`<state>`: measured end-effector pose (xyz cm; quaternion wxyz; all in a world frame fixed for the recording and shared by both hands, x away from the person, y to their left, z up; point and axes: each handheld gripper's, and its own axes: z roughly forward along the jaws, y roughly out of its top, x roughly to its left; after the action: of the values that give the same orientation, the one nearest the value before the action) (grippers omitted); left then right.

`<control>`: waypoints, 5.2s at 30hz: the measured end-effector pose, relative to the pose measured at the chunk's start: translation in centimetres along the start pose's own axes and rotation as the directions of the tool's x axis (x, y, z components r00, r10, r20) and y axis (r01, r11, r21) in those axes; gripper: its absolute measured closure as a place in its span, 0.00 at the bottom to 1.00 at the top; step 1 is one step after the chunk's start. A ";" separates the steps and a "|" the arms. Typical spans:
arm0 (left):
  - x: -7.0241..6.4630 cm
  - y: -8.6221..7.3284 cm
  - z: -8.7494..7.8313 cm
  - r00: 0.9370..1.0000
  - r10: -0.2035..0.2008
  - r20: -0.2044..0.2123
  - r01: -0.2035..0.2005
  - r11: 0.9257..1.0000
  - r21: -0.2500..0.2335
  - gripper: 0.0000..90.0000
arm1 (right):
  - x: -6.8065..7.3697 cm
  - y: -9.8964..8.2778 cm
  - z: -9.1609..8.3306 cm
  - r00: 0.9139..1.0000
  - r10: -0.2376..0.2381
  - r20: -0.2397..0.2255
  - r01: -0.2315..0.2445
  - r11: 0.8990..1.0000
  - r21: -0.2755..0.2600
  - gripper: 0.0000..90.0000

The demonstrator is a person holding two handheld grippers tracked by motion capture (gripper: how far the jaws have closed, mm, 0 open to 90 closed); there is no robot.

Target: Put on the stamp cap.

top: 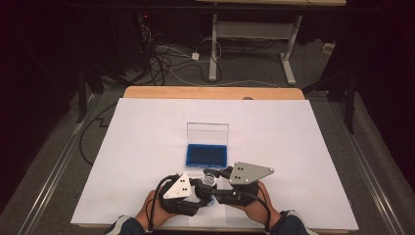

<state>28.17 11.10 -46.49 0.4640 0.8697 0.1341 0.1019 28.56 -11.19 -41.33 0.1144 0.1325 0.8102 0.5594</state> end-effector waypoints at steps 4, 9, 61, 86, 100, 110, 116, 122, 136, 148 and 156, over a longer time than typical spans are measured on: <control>0.0 0.1 -0.1 1.000 -0.004 0.003 0.004 1.000 -0.007 0.40 | 0.0 -0.1 0.1 1.000 -0.004 -0.001 0.004 1.000 0.003 0.63; 0.0 0.1 -0.1 1.000 -0.007 0.008 0.007 1.000 -0.010 0.40 | 0.1 -0.1 0.2 1.000 -0.004 -0.002 0.004 1.000 -0.002 0.63; -0.1 0.2 0.1 0.999 0.034 -0.022 -0.033 0.998 0.057 0.40 | 0.2 -0.7 1.1 0.999 0.021 -0.029 -0.020 0.999 0.037 0.63; 0.0 -0.2 0.1 1.000 0.013 -0.024 -0.012 1.000 0.017 0.40 | 0.0 -0.6 0.7 0.999 0.026 -0.022 -0.026 1.000 0.015 0.63; -0.3 0.3 0.2 0.998 0.054 -0.043 -0.050 0.995 0.083 0.40 | 0.1 -0.8 1.2 0.998 0.044 -0.041 -0.042 0.998 0.053 0.63; -0.4 0.4 0.1 0.995 0.078 -0.059 -0.072 0.992 0.099 0.40 | 0.1 -1.0 1.3 0.995 0.078 -0.057 -0.075 0.996 0.050 0.63; -0.5 0.4 0.2 0.994 0.088 -0.059 -0.081 0.991 0.110 0.40 | 0.2 -1.1 1.6 0.994 0.086 -0.066 -0.082 0.995 0.049 0.63; -0.3 0.2 0.3 0.997 0.069 -0.043 -0.065 0.994 0.089 0.40 | 0.4 -1.2 1.8 0.995 0.078 -0.063 -0.074 0.995 0.063 0.63; -0.1 0.0 0.0 0.998 0.044 -0.051 -0.042 0.999 0.028 0.39 | -0.2 -0.9 1.2 0.994 0.096 -0.058 -0.095 0.995 0.023 0.63; 0.1 -0.1 0.1 0.996 0.030 -0.089 -0.027 0.999 0.032 0.26 | -0.4 -0.8 0.9 0.995 0.092 -0.042 -0.091 0.996 0.011 0.63; 0.2 -0.3 -0.2 0.994 0.019 -0.110 -0.017 1.000 0.022 0.17 | -0.6 -0.6 0.5 0.996 0.089 -0.032 -0.089 0.996 0.004 0.63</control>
<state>28.28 11.51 -46.61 0.4457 0.8687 0.1528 0.1525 29.26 -11.17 -42.07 0.0761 0.1594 0.8060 0.5650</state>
